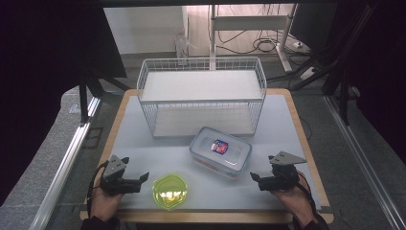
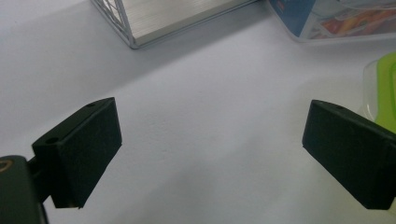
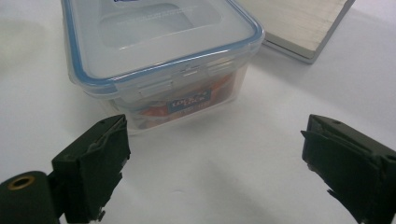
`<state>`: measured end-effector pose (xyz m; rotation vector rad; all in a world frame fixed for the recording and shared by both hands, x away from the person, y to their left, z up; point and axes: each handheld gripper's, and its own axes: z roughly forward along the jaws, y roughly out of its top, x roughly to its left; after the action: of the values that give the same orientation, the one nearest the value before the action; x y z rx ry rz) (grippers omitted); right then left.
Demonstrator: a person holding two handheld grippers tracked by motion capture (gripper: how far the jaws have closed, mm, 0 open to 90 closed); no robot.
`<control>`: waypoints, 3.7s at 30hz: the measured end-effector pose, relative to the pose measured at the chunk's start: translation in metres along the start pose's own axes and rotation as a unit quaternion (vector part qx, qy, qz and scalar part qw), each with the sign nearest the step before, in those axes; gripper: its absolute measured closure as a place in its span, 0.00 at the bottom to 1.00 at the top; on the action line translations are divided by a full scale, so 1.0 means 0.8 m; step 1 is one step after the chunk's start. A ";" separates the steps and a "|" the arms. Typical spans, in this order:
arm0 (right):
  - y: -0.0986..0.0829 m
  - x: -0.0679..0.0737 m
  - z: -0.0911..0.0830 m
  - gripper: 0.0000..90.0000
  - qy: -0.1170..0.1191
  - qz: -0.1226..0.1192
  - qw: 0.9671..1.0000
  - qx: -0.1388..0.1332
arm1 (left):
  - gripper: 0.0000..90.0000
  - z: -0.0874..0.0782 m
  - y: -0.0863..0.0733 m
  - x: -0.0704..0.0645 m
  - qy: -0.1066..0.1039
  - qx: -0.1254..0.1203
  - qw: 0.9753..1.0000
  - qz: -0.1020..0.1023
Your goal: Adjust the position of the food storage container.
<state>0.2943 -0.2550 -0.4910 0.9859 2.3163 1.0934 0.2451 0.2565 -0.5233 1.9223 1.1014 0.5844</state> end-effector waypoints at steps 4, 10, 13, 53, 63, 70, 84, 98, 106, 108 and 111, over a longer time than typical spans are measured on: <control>0.000 0.000 0.001 0.11 0.001 0.002 1.000 0.008 | 0.06 -0.001 0.001 0.000 0.006 0.002 1.000 -0.005; 0.000 0.003 0.002 0.13 0.002 -0.004 1.000 0.006 | 0.06 -0.002 0.003 0.000 -0.001 0.009 1.000 -0.022; -0.001 0.002 0.004 0.13 0.003 -0.002 1.000 0.014 | 0.06 -0.002 0.005 -0.003 0.001 0.020 1.000 -0.016; -0.006 0.002 0.013 0.15 0.016 -0.008 0.999 0.038 | 1.00 -0.029 0.057 -0.138 -0.208 0.025 0.974 0.087; -0.007 0.001 0.014 0.15 0.017 -0.011 0.999 0.043 | 1.00 -0.014 0.034 -0.171 -0.225 0.063 0.968 0.089; -0.007 0.002 0.015 0.16 0.019 -0.013 0.999 0.046 | 1.00 -0.006 0.028 -0.165 -0.223 0.075 0.969 0.075; -0.008 0.002 0.016 0.16 0.023 -0.006 0.999 0.049 | 1.00 0.005 0.032 -0.127 -0.190 0.076 0.978 0.046; -0.007 0.003 0.017 0.16 0.028 0.002 0.998 0.047 | 1.00 0.015 0.040 -0.068 -0.135 0.079 0.987 0.020; -0.007 0.003 0.017 0.17 0.037 0.006 0.998 0.048 | 1.00 0.021 0.043 -0.036 -0.115 0.080 0.990 0.011; -0.007 0.003 0.017 0.17 0.039 0.006 0.998 0.047 | 1.00 0.022 0.045 -0.029 -0.103 0.082 0.991 0.013; -0.007 0.003 0.018 0.17 0.040 0.007 0.998 0.048 | 1.00 0.024 0.045 -0.019 -0.098 0.082 0.992 0.008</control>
<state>0.2985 -0.2483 -0.5043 1.0112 2.4494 1.0525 0.2685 0.2252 -0.5036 2.0814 1.0347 0.3147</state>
